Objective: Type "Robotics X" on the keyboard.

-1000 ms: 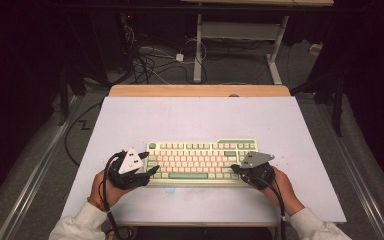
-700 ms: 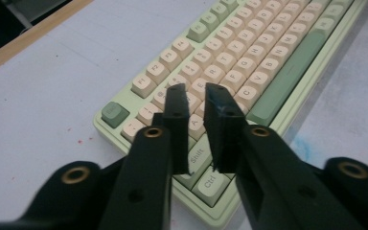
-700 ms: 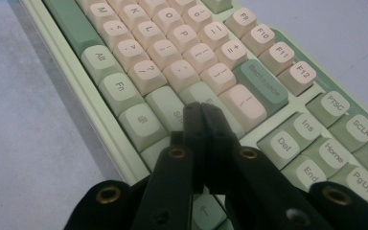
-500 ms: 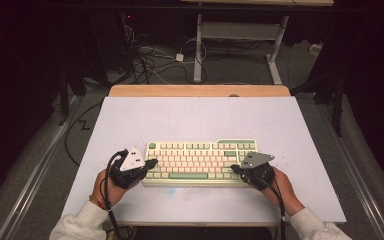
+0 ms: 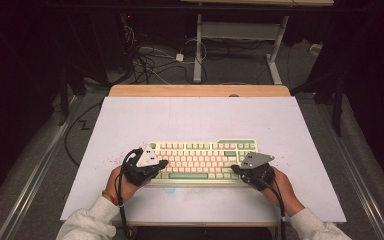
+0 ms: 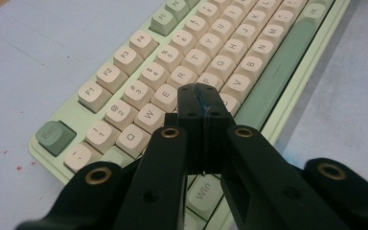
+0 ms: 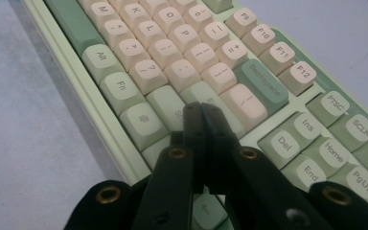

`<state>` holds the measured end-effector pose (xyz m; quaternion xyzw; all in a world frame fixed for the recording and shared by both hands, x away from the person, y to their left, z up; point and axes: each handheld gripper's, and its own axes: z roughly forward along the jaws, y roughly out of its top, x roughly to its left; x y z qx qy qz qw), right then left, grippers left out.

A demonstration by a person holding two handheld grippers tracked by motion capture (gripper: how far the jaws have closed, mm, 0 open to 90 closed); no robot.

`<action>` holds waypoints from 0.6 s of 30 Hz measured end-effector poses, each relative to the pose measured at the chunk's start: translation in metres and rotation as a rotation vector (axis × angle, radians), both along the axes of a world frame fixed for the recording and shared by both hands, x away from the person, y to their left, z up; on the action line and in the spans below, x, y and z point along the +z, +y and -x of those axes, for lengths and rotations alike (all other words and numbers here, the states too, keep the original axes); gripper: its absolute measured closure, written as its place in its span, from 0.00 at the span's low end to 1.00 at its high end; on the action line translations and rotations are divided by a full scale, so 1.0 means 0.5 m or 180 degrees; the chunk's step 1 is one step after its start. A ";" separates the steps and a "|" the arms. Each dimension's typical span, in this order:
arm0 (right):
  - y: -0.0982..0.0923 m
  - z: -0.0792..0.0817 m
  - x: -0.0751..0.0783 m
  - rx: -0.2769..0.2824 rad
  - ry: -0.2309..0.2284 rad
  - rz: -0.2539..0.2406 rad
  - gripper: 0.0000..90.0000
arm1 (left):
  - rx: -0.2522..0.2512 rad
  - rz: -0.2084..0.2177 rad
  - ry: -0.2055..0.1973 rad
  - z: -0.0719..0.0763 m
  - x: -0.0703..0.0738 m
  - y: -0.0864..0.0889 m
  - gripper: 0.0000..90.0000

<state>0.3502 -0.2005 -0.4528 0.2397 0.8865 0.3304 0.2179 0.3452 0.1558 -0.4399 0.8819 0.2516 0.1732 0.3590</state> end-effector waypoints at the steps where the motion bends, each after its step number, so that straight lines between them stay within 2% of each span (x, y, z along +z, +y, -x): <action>1: 0.000 0.000 0.000 -0.0001 0.0004 0.0004 1.00 | 0.0004 0.0000 0.0009 -0.002 -0.001 -0.002 0.97; 12: 0.000 0.001 0.000 0.0007 -0.0011 0.0016 1.00 | -0.0024 -0.0080 0.0061 -0.012 -0.013 -0.017 0.97; 18: 0.000 0.001 0.000 0.0009 -0.0016 0.0018 1.00 | -0.0048 -0.0073 0.0062 -0.013 -0.014 -0.022 0.97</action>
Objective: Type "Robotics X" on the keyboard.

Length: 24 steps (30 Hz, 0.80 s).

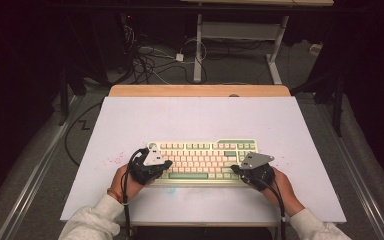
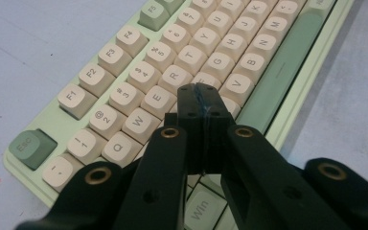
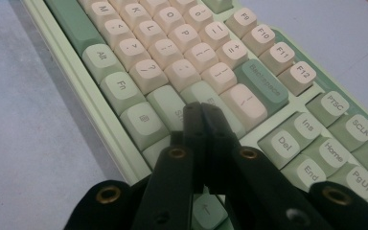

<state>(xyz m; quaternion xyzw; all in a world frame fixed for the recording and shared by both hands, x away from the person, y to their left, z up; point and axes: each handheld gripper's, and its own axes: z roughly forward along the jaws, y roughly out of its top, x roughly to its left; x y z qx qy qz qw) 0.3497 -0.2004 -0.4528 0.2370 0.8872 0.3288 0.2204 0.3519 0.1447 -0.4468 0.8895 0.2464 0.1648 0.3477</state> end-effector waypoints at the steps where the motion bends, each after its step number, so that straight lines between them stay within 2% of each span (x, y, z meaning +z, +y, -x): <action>1: 0.000 0.000 0.000 0.0002 0.0000 -0.0001 1.00 | -0.0006 -0.0006 -0.0001 0.000 -0.001 -0.002 0.97; 12: 0.000 0.000 0.000 -0.0003 0.0000 -0.0002 1.00 | -0.0019 -0.0100 0.0016 0.000 -0.009 -0.011 0.97; 16: 0.000 0.001 0.000 -0.0006 -0.0002 0.0002 1.00 | -0.0012 -0.0086 0.0007 0.000 -0.008 -0.010 0.97; 19: 0.000 0.001 0.000 -0.0009 -0.0003 0.0001 1.00 | -0.0050 -0.0223 0.0072 -0.001 -0.016 -0.015 0.97; 20: 0.000 0.001 0.000 -0.0009 -0.0001 0.0001 1.00 | -0.0042 -0.0190 0.0065 -0.001 -0.017 -0.015 0.98; 24: 0.000 0.002 0.000 -0.0007 0.0003 0.0003 1.00 | -0.0036 -0.0207 0.0027 0.001 -0.014 -0.016 0.97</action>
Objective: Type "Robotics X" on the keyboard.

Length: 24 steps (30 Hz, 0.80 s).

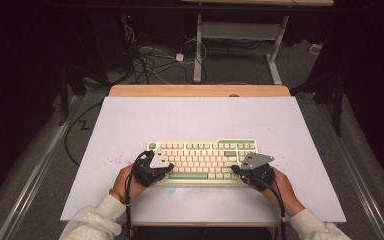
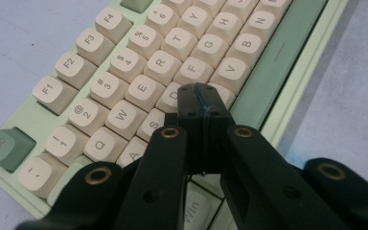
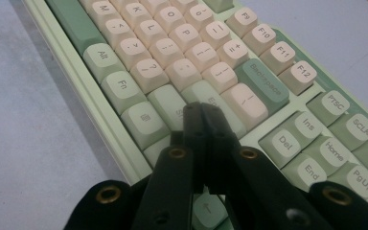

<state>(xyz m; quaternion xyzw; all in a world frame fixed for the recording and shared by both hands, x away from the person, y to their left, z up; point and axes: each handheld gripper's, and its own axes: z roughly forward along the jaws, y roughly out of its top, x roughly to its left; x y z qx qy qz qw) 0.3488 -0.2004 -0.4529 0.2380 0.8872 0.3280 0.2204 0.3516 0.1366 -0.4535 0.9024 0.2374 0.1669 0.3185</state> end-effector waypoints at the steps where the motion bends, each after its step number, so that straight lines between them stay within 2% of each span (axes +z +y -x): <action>1: 0.000 0.000 0.000 -0.0001 -0.0003 0.0002 1.00 | 0.0001 0.0012 -0.0026 0.001 0.002 0.001 0.97; 6: 0.000 0.002 0.001 -0.0010 -0.0049 0.0014 1.00 | 0.0050 0.0119 -0.0185 0.006 0.018 0.009 0.97; 11: -0.008 0.004 0.011 -0.0006 -0.0054 -0.0105 0.98 | 0.0089 0.0177 -0.0309 0.010 0.025 0.013 0.97; 15: -0.010 0.008 0.017 -0.0003 -0.0104 -0.0162 0.97 | 0.0121 0.0198 -0.0390 0.011 0.027 0.014 0.94; 18: -0.012 0.012 0.024 0.0019 -0.0175 -0.0240 0.93 | 0.0109 0.0235 -0.0435 0.013 0.029 0.015 0.93; 20: -0.013 0.014 0.028 0.0003 -0.0215 -0.0277 0.89 | 0.0136 0.0209 -0.0466 0.013 0.030 0.014 0.85; 22: -0.014 0.015 0.031 0.0009 -0.0284 -0.0321 0.86 | 0.0136 0.0242 -0.0483 0.013 0.032 0.016 0.83; 24: -0.016 0.017 0.034 -0.0006 -0.0338 -0.0362 0.80 | 0.0164 0.0231 -0.0522 0.014 0.033 0.016 0.72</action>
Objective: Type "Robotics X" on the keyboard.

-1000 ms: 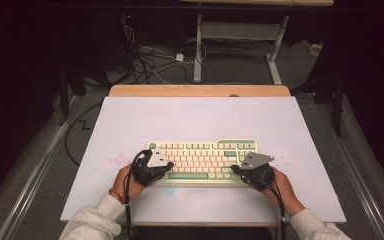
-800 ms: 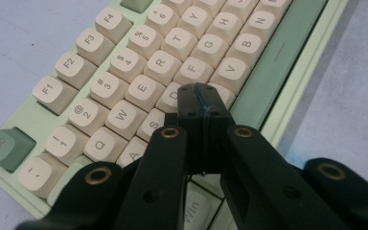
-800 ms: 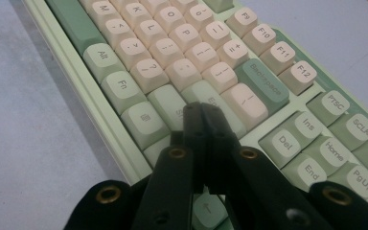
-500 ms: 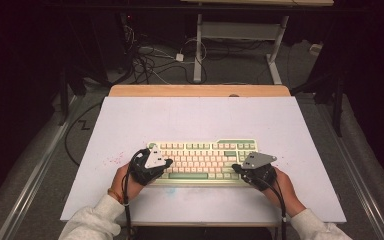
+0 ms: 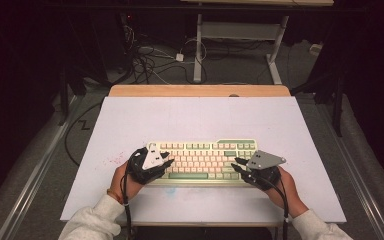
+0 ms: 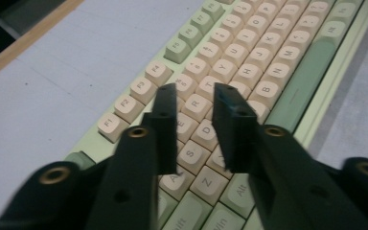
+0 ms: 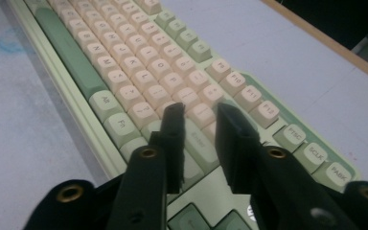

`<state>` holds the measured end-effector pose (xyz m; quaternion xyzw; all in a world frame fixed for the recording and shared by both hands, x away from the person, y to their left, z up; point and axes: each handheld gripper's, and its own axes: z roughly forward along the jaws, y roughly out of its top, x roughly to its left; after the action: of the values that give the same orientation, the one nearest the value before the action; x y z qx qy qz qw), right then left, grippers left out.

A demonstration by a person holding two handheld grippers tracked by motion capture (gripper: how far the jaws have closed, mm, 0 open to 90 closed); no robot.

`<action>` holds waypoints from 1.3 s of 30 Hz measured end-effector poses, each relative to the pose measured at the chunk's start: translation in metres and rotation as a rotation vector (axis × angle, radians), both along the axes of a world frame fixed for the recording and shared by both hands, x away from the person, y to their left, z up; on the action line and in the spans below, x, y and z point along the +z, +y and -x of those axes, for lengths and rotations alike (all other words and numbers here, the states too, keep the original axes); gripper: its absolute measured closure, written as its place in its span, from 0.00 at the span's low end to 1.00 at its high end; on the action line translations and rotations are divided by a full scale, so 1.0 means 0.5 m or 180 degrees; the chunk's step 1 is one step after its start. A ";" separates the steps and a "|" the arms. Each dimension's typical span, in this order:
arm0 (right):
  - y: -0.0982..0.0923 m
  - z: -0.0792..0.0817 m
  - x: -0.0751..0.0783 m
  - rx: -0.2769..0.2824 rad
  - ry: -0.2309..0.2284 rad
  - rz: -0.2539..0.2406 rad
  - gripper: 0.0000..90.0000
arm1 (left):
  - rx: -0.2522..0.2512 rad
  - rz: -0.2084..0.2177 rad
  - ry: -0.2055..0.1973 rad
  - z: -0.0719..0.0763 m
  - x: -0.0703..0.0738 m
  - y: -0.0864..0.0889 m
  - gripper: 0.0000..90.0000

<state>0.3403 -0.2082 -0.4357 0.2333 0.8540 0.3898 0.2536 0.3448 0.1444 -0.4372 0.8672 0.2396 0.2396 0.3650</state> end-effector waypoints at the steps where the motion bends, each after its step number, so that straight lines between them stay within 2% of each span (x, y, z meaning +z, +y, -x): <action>1: 0.000 0.001 0.001 -0.0018 -0.0020 -0.0021 0.76 | -0.0012 0.0010 0.0001 0.000 0.000 0.000 0.68; 4: 0.000 0.002 0.004 -0.0009 -0.0057 -0.0036 0.62 | -0.0025 -0.0027 -0.0055 0.001 0.001 0.000 0.59; 6: 0.001 0.003 0.004 0.0004 -0.0060 -0.0061 0.56 | 0.0000 -0.0013 -0.0089 0.002 0.001 0.000 0.55; 7: 0.002 0.004 0.004 0.0007 -0.0060 -0.0061 0.52 | 0.0029 -0.0021 -0.0153 0.003 0.002 -0.001 0.49; 8: 0.003 0.005 0.004 -0.0009 -0.0079 -0.0059 0.48 | 0.0055 -0.0015 -0.0152 0.004 0.001 -0.001 0.44; 12: 0.004 0.006 0.004 -0.0027 -0.0152 -0.0088 0.39 | 0.0095 -0.0012 -0.0194 0.004 -0.001 -0.001 0.33; 14: 0.004 0.005 0.004 -0.0038 -0.0159 -0.0116 0.35 | 0.0104 -0.0005 -0.0171 0.004 -0.002 -0.003 0.27; 18: 0.004 0.004 0.002 -0.0073 -0.0175 -0.0154 0.29 | 0.0111 0.0036 -0.0183 0.005 -0.004 -0.003 0.21; 26: 0.003 0.004 0.003 -0.0184 -0.0269 -0.0248 0.20 | 0.0180 0.0031 -0.0242 0.006 -0.006 -0.004 0.17; 39: -0.002 0.008 0.013 -0.0249 -0.0357 -0.0282 0.18 | 0.0176 0.0060 -0.0431 0.019 0.001 -0.003 0.17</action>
<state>0.3363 -0.2091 -0.4293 0.2553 0.8106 0.4294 0.3055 0.3356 0.1429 -0.4367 0.8385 0.2404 0.3055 0.3818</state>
